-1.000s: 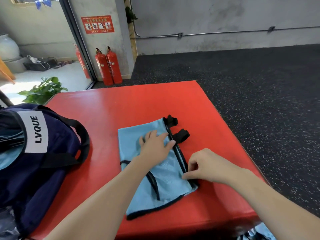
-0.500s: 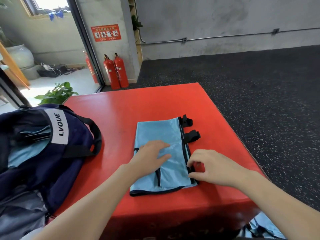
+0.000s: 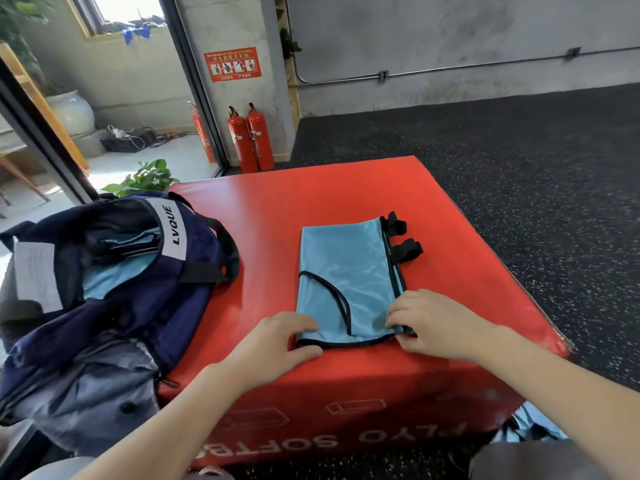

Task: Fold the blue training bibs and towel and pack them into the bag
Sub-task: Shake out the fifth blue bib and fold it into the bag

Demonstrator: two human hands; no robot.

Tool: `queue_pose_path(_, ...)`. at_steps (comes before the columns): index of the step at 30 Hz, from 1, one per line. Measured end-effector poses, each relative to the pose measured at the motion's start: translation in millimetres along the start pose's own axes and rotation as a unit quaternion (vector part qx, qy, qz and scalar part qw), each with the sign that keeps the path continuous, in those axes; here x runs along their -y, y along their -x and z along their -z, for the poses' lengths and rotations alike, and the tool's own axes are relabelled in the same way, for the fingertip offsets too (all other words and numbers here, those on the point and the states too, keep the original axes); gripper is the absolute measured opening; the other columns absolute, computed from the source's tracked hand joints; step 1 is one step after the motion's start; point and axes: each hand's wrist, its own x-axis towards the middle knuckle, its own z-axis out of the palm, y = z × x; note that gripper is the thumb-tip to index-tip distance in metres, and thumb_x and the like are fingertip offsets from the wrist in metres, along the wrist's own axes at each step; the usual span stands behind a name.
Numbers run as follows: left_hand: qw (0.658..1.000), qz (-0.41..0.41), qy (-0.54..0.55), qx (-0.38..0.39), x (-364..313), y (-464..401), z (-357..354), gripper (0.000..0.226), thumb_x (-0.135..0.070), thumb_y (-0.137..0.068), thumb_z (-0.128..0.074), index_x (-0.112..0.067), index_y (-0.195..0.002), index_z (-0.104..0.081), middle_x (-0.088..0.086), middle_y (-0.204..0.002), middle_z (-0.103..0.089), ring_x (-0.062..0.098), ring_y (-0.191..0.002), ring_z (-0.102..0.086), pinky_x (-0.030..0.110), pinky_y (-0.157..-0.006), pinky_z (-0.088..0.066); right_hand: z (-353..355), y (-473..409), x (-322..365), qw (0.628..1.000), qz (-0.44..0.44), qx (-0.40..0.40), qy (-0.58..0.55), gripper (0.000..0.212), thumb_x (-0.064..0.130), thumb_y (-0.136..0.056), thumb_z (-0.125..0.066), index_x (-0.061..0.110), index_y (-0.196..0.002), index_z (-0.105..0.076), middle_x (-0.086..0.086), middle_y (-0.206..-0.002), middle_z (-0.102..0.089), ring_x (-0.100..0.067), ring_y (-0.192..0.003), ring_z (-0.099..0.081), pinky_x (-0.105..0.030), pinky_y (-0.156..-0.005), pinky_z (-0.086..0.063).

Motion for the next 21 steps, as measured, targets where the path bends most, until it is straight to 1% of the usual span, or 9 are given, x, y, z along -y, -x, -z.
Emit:
queue_pose_path(3,1.000,0.014,-0.007,0.000,-2,-2,4,0.056,-0.072,-0.078,-0.064,-0.034,-0.120,-0.069,-0.022,-0.120,-0.066,-0.007,-0.115,-0.055,0.023,-0.104,-0.043,-3,-5,2,1.000,-0.012,-0.015,-0.023,0.026,0.035,-0.081,-0.051,0.026,-0.090,-0.073,0.015,-0.091,-0.067,-0.011,-0.089,-0.062,-0.034,-0.079,-0.052)
queue_pose_path(5,0.999,0.022,-0.031,0.011,-6,-3,6,0.063,-0.082,-0.074,-0.060,-0.037,-0.118,-0.068,-0.024,-0.116,-0.066,-0.006,-0.112,-0.055,0.027,-0.100,-0.046,1,-6,3,0.994,-0.060,-0.005,-0.090,0.021,0.036,-0.080,-0.054,0.027,-0.088,-0.071,0.015,-0.091,-0.066,-0.007,-0.088,-0.060,-0.033,-0.080,-0.050)
queue_pose_path(8,0.996,0.031,-0.075,0.027,-16,-5,10,0.074,-0.088,-0.068,-0.058,-0.040,-0.123,-0.064,-0.022,-0.117,-0.065,-0.001,-0.110,-0.056,0.029,-0.098,-0.048,8,-4,2,0.966,-0.135,-0.009,-0.220,0.008,0.037,-0.078,-0.060,0.031,-0.078,-0.064,0.012,-0.083,-0.062,-0.007,-0.077,-0.058,-0.039,-0.076,-0.050)
queue_pose_path(10,0.995,0.035,-0.091,0.025,-20,-5,12,0.074,-0.085,-0.070,-0.059,-0.040,-0.129,-0.060,-0.021,-0.124,-0.063,0.002,-0.115,-0.056,0.028,-0.098,-0.046,12,-3,3,0.947,-0.174,-0.013,-0.268,0.004,0.031,-0.079,-0.067,0.031,-0.075,-0.065,0.010,-0.080,-0.063,-0.007,-0.069,-0.055,-0.040,-0.072,-0.049)
queue_pose_path(12,0.995,0.025,-0.091,0.007,-22,-5,13,0.058,-0.071,-0.079,-0.063,-0.039,-0.127,-0.061,-0.021,-0.124,-0.063,0.003,-0.114,-0.057,0.027,-0.096,-0.047,14,-3,4,0.942,-0.187,-0.006,-0.280,0.005,0.026,-0.082,-0.070,0.029,-0.077,-0.068,0.008,-0.079,-0.065,-0.009,-0.067,-0.055,-0.038,-0.070,-0.048)
queue_pose_path(15,0.998,0.037,-0.044,-0.032,-19,-4,13,0.022,-0.040,-0.085,-0.067,-0.036,-0.107,-0.068,-0.025,-0.094,-0.066,0.000,-0.086,-0.060,0.025,-0.079,-0.048,16,-4,6,0.939,-0.192,-0.008,-0.285,0.007,0.024,-0.084,-0.071,0.028,-0.078,-0.070,0.009,-0.077,-0.065,-0.004,-0.064,-0.051,-0.035,-0.068,-0.046)
queue_pose_path(17,0.997,0.062,0.002,-0.042,-16,-5,13,0.010,-0.033,-0.084,-0.066,-0.035,-0.093,-0.070,-0.025,-0.080,-0.064,0.002,-0.076,-0.061,0.027,-0.073,-0.050,18,-5,7,0.936,-0.197,-0.012,-0.291,0.009,0.025,-0.084,-0.071,0.029,-0.077,-0.070,0.011,-0.075,-0.064,-0.002,-0.062,-0.050,-0.032,-0.065,-0.044)
queue_pose_path(19,0.995,0.080,0.048,-0.041,-15,-5,13,0.004,-0.032,-0.084,-0.068,-0.034,-0.086,-0.071,-0.023,-0.081,-0.068,0.005,-0.077,-0.065,0.026,-0.073,-0.052,20,-5,8,0.935,-0.203,-0.007,-0.290,0.007,0.026,-0.083,-0.072,0.029,-0.077,-0.071,0.008,-0.077,-0.066,-0.002,-0.061,-0.049,-0.031,-0.063,-0.043)
queue_pose_path(21,0.992,0.087,0.081,-0.048,-16,-5,15,0.004,-0.029,-0.085,-0.071,-0.032,-0.082,-0.072,-0.023,-0.078,-0.068,0.001,-0.072,-0.064,0.020,-0.067,-0.050,23,-3,8,0.935,-0.209,-0.002,-0.287,0.003,0.027,-0.080,-0.071,0.027,-0.078,-0.071,0.004,-0.079,-0.067,-0.004,-0.059,-0.048,-0.032,-0.062,-0.043)
